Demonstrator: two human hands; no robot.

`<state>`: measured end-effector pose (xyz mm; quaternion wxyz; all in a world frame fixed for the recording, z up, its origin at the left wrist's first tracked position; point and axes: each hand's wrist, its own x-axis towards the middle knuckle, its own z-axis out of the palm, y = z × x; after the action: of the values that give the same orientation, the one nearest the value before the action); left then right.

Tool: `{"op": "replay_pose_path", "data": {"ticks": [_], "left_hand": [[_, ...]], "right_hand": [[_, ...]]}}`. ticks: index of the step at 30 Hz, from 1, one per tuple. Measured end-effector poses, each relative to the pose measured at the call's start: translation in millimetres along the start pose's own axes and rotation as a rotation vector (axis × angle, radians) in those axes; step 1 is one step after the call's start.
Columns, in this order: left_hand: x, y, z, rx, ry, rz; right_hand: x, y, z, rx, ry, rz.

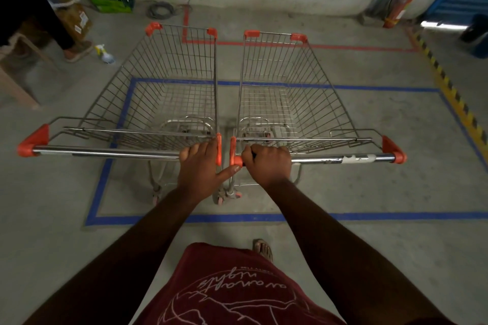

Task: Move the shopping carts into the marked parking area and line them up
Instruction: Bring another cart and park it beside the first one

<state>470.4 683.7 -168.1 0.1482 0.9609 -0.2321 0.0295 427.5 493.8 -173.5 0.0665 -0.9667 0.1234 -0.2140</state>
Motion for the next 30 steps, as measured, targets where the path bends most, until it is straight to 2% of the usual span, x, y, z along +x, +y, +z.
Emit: {"op": "replay_pose_path", "data": {"ticks": [19, 24, 27, 30], "left_hand": [[-1.7, 2.9, -6.3, 0.009, 0.001, 0.015], [-0.4, 4.5, -10.5, -0.034, 0.008, 0.004], [1.7, 4.4, -13.5, -0.076, -0.011, -0.012], [1.6, 2.9, -16.4, -0.112, -0.060, -0.002]], "right_hand": [[4.2, -2.1, -2.7, -0.032, 0.063, -0.020], [6.1, -5.2, -5.0, -0.042, 0.003, 0.006], [1.9, -3.2, -3.8, 0.048, -0.044, 0.032], [-5.8, 0.0, -8.9, 0.241, -0.067, 0.105]]}}
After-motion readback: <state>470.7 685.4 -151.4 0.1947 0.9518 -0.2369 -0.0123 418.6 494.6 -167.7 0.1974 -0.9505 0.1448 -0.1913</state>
